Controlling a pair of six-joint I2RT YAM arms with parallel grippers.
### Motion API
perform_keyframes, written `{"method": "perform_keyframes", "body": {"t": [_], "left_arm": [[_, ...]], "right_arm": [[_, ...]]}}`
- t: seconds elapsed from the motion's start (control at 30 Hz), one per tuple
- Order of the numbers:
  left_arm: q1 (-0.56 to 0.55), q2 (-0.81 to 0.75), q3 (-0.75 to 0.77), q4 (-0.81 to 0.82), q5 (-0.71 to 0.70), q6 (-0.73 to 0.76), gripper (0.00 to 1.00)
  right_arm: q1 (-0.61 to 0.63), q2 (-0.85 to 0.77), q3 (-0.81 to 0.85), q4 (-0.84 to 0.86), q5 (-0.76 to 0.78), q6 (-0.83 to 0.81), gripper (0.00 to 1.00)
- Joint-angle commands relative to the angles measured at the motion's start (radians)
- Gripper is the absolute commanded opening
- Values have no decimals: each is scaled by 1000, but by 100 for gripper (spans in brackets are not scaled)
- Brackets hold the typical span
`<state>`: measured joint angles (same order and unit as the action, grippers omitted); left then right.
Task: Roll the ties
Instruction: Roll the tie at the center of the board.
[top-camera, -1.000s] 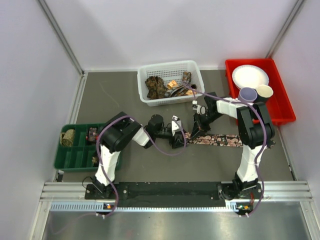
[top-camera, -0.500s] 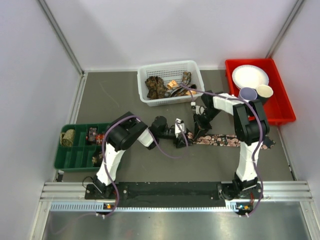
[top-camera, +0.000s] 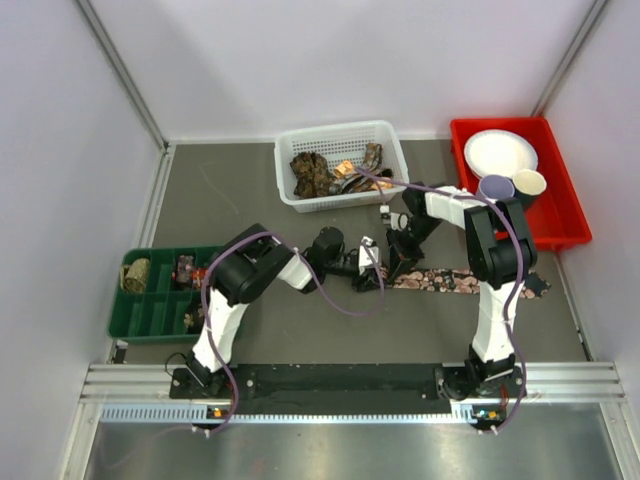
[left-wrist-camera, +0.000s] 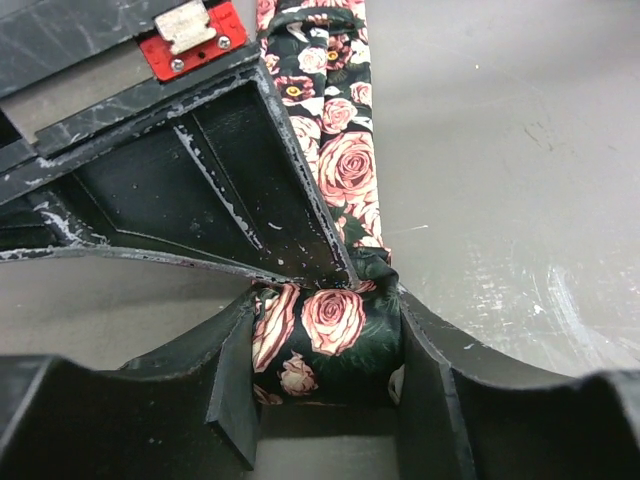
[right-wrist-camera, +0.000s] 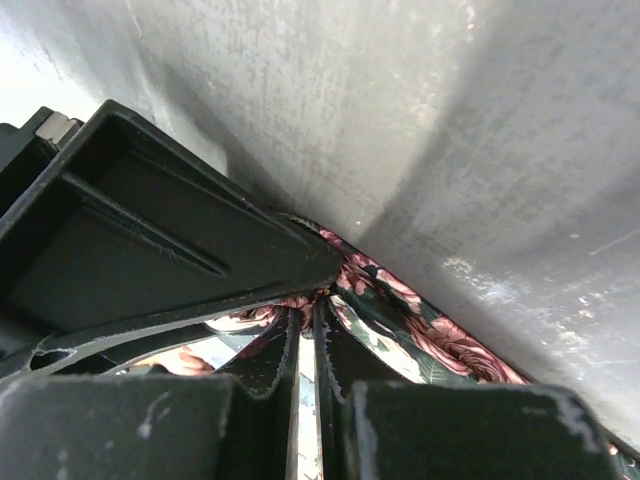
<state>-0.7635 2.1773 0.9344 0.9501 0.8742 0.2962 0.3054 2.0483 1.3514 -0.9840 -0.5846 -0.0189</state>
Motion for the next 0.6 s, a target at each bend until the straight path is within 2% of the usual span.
{"method": "perform_keyframes", "body": {"t": [0.0, 0.03, 0.07, 0.2, 0.3, 0.43, 0.57], "left_arm": [[-5, -40, -31, -292, -35, 90, 34], [-2, -62, -37, -319, -41, 93, 34], [6, -71, -43, -339, -49, 96, 31], [29, -96, -52, -451, -54, 75, 23], [38, -96, -62, -465, -40, 67, 20], [44, -82, -43, -497, -47, 37, 18], [47, -99, -45, -488, -99, -6, 17]], "right_arm": [[31, 23, -18, 65, 59, -58, 1], [29, 3, -9, 62, 19, -58, 6], [21, -19, -11, 65, 0, -56, 15], [-23, -103, -31, 53, -101, -67, 35], [-61, -145, -80, 102, -129, -30, 37], [-52, -148, -124, 157, -62, 11, 33], [-20, -107, -136, 176, 67, 11, 21]]}}
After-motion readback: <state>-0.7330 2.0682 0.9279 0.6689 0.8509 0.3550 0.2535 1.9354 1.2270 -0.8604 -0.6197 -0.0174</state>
